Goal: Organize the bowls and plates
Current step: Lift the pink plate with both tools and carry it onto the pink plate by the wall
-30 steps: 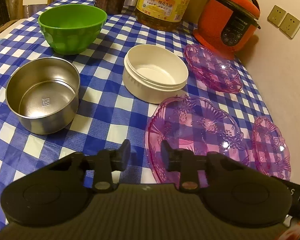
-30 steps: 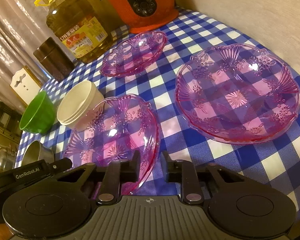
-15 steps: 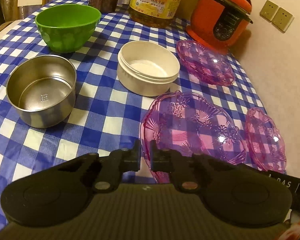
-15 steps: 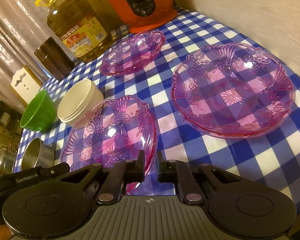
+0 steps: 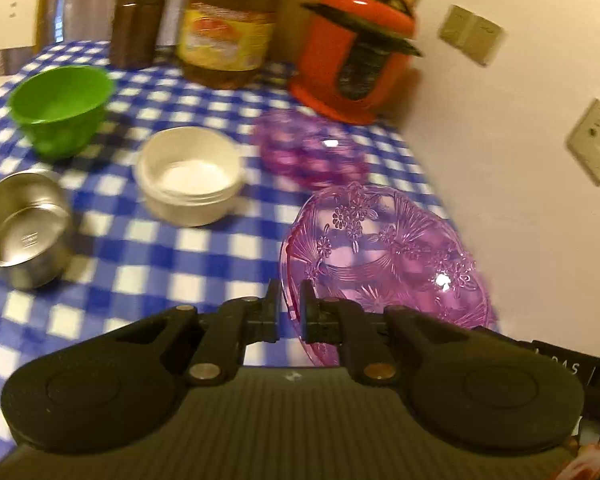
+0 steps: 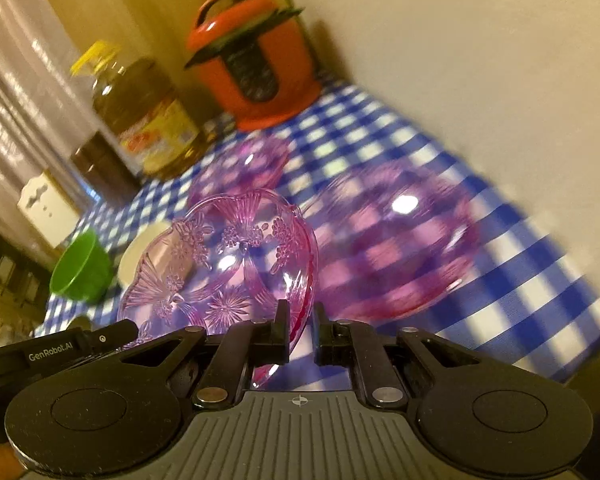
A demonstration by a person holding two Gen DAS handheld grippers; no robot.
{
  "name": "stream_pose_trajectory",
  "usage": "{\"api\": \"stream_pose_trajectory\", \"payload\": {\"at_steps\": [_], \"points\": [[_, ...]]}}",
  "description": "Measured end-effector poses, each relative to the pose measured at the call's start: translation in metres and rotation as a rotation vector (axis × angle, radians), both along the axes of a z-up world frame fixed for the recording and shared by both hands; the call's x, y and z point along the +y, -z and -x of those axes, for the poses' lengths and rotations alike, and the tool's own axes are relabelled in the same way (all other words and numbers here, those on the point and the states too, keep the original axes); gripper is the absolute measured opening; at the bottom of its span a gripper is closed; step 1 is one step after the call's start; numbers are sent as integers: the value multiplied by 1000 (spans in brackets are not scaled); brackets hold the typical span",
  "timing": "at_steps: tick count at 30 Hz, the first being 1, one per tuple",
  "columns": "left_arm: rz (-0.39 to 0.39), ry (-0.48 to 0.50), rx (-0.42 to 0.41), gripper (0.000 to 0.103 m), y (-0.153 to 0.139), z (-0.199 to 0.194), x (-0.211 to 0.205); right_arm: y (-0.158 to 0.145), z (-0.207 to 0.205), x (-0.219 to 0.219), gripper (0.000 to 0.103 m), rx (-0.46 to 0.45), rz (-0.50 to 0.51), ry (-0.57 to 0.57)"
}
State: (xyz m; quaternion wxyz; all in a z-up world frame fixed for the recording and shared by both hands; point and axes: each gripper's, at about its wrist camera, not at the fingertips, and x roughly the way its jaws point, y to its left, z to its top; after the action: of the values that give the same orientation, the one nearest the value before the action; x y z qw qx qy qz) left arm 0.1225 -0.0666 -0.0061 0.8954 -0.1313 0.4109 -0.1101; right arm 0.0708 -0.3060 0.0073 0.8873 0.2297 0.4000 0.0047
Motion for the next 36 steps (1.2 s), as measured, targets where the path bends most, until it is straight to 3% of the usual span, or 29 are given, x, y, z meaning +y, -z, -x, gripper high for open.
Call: {"api": "stream_pose_trajectory", "payload": {"at_steps": [5, 12, 36], "points": [[17, 79, -12, 8, -2, -15, -48, -9, -1, -39, 10, -11, 37, 76], [17, 142, -5, 8, 8, -38, -95, 2, -14, -83, 10, 7, 57, 142], [-116, 207, 16, 9, 46, -60, -126, 43, -48, -90, 11, 84, 151, 130]]}}
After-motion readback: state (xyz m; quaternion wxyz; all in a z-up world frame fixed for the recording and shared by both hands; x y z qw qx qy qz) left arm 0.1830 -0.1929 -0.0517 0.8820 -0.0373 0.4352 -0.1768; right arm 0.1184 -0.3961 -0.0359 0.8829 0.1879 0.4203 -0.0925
